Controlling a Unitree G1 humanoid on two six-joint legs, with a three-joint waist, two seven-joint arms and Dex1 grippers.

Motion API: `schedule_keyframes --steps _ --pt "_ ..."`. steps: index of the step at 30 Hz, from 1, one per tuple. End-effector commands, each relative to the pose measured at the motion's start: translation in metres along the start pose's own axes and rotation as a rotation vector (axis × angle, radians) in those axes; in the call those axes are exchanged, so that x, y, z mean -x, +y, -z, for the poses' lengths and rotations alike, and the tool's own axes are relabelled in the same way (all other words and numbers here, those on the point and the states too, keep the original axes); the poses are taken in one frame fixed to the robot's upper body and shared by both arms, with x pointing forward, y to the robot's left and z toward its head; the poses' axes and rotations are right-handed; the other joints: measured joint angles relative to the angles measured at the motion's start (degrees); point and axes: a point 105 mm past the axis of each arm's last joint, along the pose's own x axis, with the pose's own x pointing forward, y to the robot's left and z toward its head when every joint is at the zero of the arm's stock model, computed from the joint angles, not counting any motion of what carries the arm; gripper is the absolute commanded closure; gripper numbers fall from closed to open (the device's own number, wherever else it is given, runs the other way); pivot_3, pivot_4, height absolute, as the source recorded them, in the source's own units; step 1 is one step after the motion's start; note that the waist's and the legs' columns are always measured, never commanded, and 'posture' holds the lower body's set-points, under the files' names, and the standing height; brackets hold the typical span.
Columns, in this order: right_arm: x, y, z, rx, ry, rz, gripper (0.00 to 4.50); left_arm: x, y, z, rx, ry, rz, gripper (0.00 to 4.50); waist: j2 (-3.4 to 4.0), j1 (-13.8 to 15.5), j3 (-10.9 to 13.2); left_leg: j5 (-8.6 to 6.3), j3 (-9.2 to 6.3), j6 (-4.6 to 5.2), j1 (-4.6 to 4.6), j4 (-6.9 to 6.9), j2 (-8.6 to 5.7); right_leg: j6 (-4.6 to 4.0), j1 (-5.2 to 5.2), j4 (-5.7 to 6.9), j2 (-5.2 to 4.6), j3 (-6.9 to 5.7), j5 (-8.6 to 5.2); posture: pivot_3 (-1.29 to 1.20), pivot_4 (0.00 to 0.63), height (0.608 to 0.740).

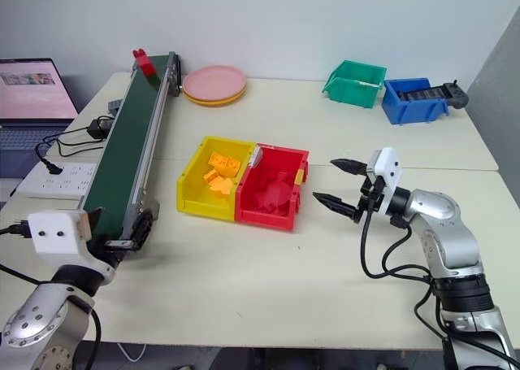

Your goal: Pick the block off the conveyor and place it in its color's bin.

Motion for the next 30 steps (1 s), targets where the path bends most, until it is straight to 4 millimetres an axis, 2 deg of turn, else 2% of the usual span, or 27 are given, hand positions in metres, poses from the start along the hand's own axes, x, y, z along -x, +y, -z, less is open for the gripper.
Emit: schedule_keyframes --steps 1,5,8,15,21,30 --pt "-0.002 0.001 -0.017 0.048 -0.035 -0.039 0.00 0.006 0.005 -0.016 -0.021 -0.073 -0.025 0.04 0.00 0.0 0.0 0.00 0.00 0.00 0.00 0.00 0.00 0.00 0.00 0.00 0.00 0.00 0.00 0.00 0.150 0.740" --pt "-0.004 0.001 -0.019 0.052 -0.030 -0.056 0.00 0.004 0.018 -0.003 -0.053 0.022 -0.099 0.04 0.00 0.0 0.0 0.00 -0.01 0.00 -0.01 -0.01 0.01 0.00 -0.01 0.00 0.00 -0.01 0.00 0.00 0.150 0.740" --pt "-0.005 0.002 -0.016 0.013 0.000 -0.073 0.00 0.003 0.022 -0.006 -0.070 0.007 -0.120 0.04 0.00 0.0 0.0 0.00 -0.01 0.00 -0.01 -0.01 0.00 0.00 -0.01 0.00 0.00 -0.01 0.00 0.00 0.150 0.740" --pt "-0.005 0.006 -0.016 0.027 0.021 -0.113 0.00 0.004 0.017 -0.008 -0.054 -0.012 -0.029 0.04 0.00 0.0 0.0 0.00 -0.01 0.00 -0.02 -0.01 0.00 0.00 -0.01 0.00 0.00 -0.01 0.00 0.00 0.150 0.740" --pt "-0.004 0.018 -0.020 0.019 0.031 -0.181 0.00 0.001 0.013 -0.008 -0.054 -0.014 0.025 0.04 0.00 0.0 0.0 0.00 -0.02 0.00 -0.01 -0.02 0.01 0.00 -0.01 -0.02 0.00 -0.02 0.00 0.00 0.150 0.740" --pt "-0.004 0.022 -0.020 0.029 0.042 -0.195 0.00 -0.004 0.023 -0.011 -0.052 -0.007 -0.015 0.04 0.00 0.0 0.0 0.00 -0.03 0.00 -0.02 -0.02 0.01 0.00 -0.01 -0.02 0.00 -0.03 0.00 0.00 0.150 0.740"
